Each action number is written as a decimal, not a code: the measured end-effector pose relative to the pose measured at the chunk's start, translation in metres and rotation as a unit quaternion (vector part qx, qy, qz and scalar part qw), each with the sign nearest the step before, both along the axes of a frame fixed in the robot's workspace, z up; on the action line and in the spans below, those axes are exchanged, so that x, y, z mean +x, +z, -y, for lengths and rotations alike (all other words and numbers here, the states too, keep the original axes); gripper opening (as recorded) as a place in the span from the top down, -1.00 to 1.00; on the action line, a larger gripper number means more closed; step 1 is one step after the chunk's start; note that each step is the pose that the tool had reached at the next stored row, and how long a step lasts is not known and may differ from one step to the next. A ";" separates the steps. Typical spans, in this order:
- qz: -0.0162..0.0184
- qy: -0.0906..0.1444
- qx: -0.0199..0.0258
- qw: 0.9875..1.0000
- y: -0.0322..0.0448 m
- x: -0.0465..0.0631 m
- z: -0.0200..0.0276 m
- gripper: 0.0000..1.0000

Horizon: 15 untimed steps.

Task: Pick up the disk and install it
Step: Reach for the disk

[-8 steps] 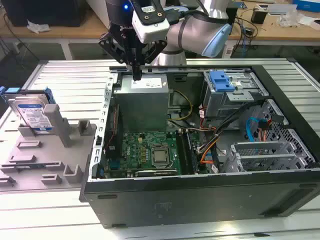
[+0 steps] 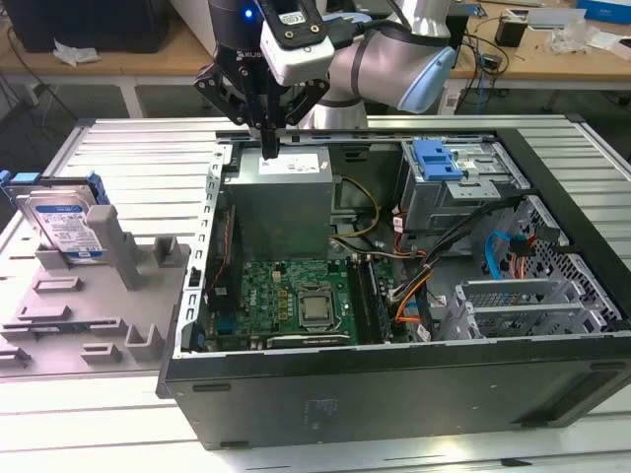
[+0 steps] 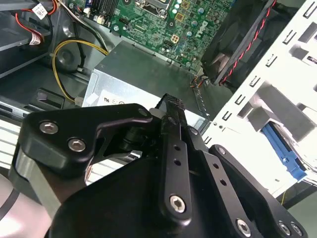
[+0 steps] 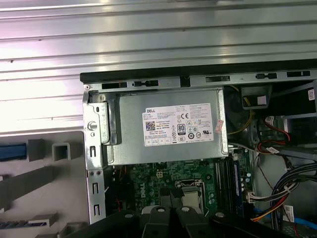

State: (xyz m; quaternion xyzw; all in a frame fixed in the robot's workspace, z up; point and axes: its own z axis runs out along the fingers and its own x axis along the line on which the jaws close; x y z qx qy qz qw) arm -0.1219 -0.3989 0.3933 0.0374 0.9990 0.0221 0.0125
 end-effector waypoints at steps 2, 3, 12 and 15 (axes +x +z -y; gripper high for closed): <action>0.000 0.000 0.000 1.000 0.0000 0.000 0.0000 0.79; 0.000 0.000 0.000 1.000 0.0000 0.000 0.0000 0.79; 0.000 0.000 0.000 1.000 0.0000 -0.020 -0.0004 0.79; 0.000 0.000 0.000 1.000 0.0000 -0.032 -0.0007 0.79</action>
